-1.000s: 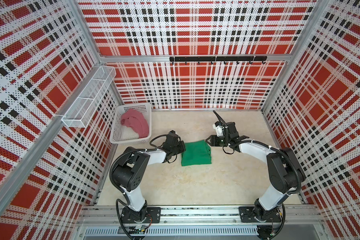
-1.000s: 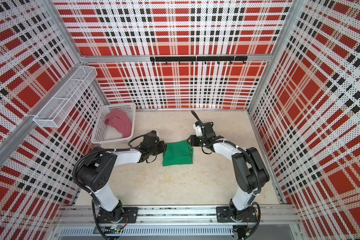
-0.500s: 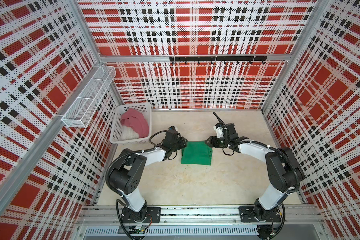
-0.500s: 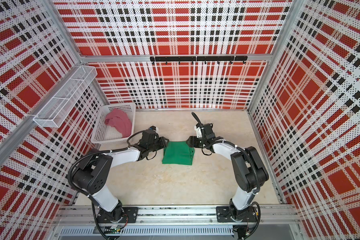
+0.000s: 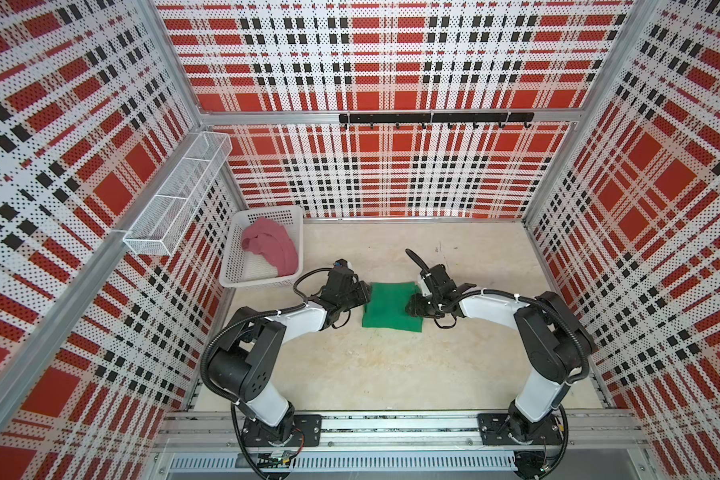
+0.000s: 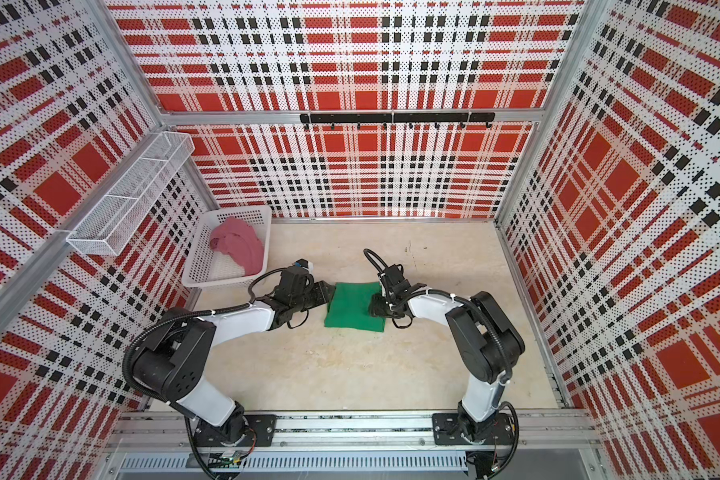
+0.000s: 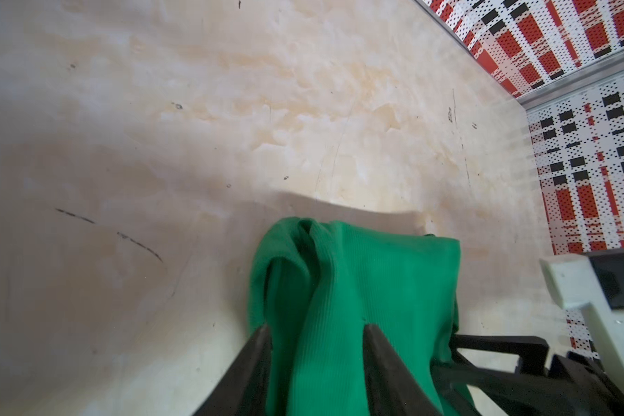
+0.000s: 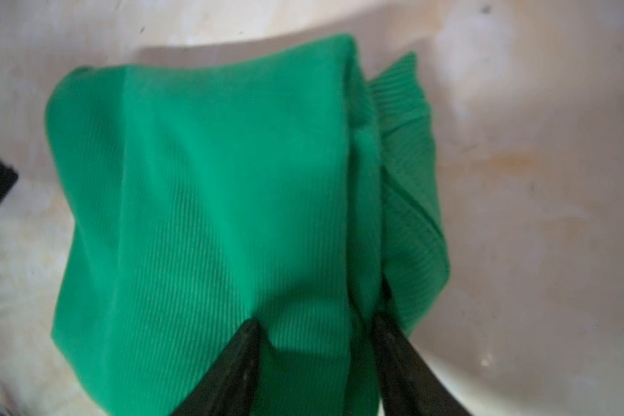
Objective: Fold and stack the tank tops
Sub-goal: 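Carry the green bundle to the far corner with right gripper while left moves to basket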
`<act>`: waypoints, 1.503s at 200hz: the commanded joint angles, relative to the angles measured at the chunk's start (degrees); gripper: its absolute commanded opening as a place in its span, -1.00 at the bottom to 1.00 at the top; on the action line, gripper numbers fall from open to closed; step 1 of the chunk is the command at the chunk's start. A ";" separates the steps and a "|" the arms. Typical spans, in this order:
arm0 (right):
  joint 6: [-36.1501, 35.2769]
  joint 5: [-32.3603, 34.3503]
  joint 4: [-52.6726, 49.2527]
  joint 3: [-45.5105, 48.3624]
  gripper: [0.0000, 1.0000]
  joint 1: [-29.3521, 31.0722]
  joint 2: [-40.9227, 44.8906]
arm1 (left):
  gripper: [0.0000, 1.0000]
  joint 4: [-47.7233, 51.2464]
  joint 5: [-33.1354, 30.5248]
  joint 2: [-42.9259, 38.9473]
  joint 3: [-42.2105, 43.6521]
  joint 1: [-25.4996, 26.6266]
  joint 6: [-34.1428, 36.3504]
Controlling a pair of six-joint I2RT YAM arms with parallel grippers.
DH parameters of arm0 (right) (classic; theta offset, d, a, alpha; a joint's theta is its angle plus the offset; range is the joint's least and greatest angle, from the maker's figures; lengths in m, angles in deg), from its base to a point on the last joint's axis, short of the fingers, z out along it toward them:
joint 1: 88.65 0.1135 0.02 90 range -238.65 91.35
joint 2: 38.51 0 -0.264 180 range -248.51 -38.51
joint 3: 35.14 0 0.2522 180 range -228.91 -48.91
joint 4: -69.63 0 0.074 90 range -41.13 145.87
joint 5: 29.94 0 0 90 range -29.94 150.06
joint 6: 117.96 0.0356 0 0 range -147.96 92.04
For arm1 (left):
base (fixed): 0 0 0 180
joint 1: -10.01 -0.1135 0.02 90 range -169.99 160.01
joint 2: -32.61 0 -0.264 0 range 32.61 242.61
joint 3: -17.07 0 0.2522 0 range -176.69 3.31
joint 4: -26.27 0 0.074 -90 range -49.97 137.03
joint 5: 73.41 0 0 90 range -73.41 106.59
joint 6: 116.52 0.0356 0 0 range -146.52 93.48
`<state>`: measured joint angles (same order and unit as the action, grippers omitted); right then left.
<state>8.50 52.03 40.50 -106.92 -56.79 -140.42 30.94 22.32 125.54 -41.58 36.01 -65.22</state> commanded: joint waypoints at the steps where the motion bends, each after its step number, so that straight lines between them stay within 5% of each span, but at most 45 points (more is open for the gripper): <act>1: 0.08 5.98 -4.88 -2.55 -0.38 -0.39 -1.90 | -0.08 2.28 -1.57 -3.57 -1.96 -0.94 1.91; 24: -2.60 9.22 -5.81 -2.87 -0.73 -3.75 -2.15 | -0.08 2.67 -1.78 -5.45 -1.20 -1.72 2.22; 81: -18.68 18.08 -7.96 -9.33 -0.78 -17.96 -5.59 | -0.08 1.96 -0.73 -7.45 1.37 -3.32 2.14; 124: -25.86 17.50 -10.00 -21.23 -0.79 -31.51 -15.00 | -0.07 2.64 -0.21 -9.78 2.90 -5.28 2.74; 178: -31.42 16.47 -14.19 -41.99 -0.81 -40.68 -30.00 | -0.06 5.22 0.37 -12.07 2.91 -8.48 4.37; 238: -29.19 16.04 -24.53 -62.83 -0.74 -43.93 -41.57 | -0.03 10.93 -0.73 -14.62 -0.69 -11.38 7.25; 300: -21.44 19.08 -24.96 -61.50 -0.67 -44.47 -40.42 | -0.03 13.20 -0.60 -17.78 -1.68 -14.61 7.85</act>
<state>-16.28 69.47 18.92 -169.81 -100.62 -180.33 42.29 21.80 108.97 -41.88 21.76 -58.77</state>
